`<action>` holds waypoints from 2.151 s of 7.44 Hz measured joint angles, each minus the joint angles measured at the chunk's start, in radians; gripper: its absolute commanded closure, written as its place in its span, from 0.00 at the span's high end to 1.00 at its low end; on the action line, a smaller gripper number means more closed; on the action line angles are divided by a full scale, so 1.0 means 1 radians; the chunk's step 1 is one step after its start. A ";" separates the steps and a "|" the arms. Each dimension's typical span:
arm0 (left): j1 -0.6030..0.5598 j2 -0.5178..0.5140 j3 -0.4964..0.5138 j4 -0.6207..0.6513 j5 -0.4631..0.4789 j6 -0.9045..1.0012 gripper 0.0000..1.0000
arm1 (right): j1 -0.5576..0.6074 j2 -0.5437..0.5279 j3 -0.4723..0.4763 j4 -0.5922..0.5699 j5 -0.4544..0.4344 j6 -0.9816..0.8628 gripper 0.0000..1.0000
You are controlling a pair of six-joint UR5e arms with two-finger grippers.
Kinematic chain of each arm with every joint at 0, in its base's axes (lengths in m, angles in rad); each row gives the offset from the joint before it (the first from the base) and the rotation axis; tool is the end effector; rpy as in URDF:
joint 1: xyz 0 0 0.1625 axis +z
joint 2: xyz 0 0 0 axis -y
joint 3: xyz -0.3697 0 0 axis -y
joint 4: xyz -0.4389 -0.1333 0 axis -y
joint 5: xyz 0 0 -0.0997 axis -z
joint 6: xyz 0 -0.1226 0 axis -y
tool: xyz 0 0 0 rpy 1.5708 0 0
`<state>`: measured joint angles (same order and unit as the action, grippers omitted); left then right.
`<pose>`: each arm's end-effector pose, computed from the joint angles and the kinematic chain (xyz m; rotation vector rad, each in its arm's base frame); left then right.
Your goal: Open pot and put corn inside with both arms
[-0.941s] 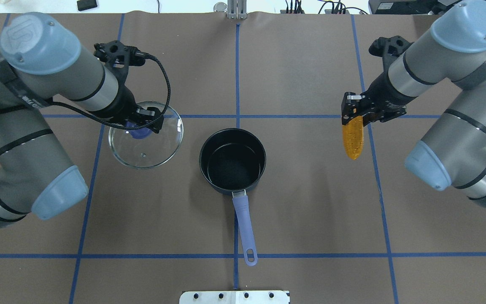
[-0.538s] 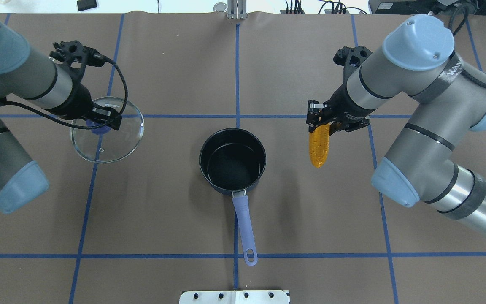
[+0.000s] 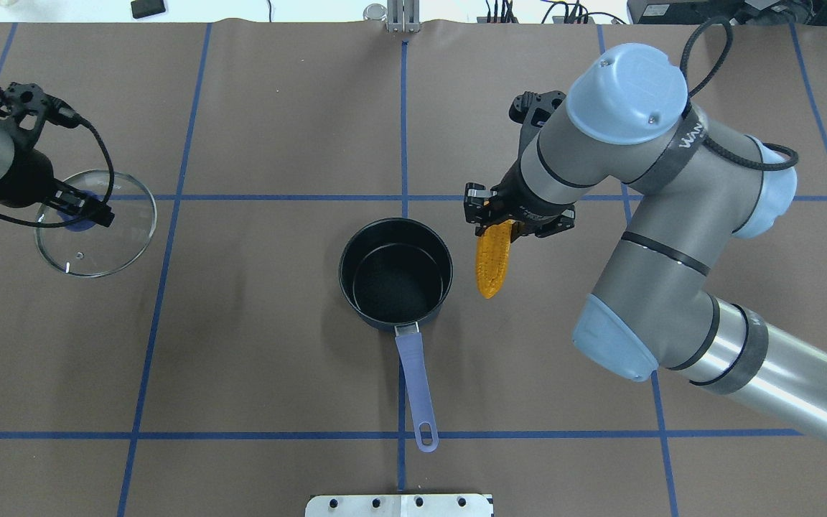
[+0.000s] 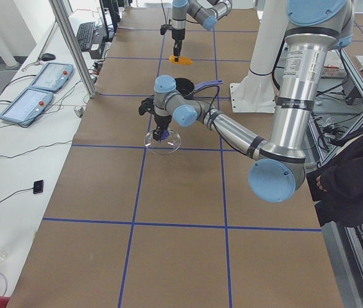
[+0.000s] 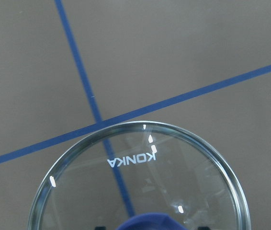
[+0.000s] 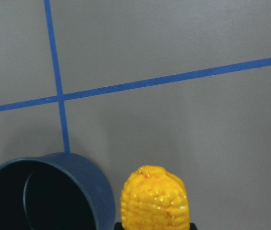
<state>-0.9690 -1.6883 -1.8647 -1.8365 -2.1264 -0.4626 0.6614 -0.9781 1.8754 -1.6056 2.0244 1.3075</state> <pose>0.2766 -0.5240 0.3728 0.2981 0.7971 0.3187 -0.4473 -0.4490 0.1221 -0.0024 -0.9475 0.1724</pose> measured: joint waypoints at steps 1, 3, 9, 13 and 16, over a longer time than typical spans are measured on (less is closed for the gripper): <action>-0.026 0.039 0.051 -0.079 -0.020 0.040 0.49 | -0.027 0.026 -0.008 -0.011 -0.027 0.019 0.37; -0.059 0.114 0.153 -0.255 -0.058 0.085 0.50 | -0.071 0.080 -0.048 -0.017 -0.073 0.050 0.37; -0.068 0.186 0.209 -0.357 -0.065 0.093 0.53 | -0.136 0.160 -0.171 -0.012 -0.134 0.061 0.37; -0.064 0.185 0.209 -0.357 -0.065 0.084 0.53 | -0.155 0.175 -0.214 -0.010 -0.159 0.055 0.37; -0.063 0.185 0.209 -0.357 -0.066 0.084 0.55 | -0.158 0.208 -0.244 -0.010 -0.167 0.055 0.77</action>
<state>-1.0324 -1.5033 -1.6552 -2.1936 -2.1920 -0.3789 0.5037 -0.7701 1.6317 -1.6153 1.8575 1.3622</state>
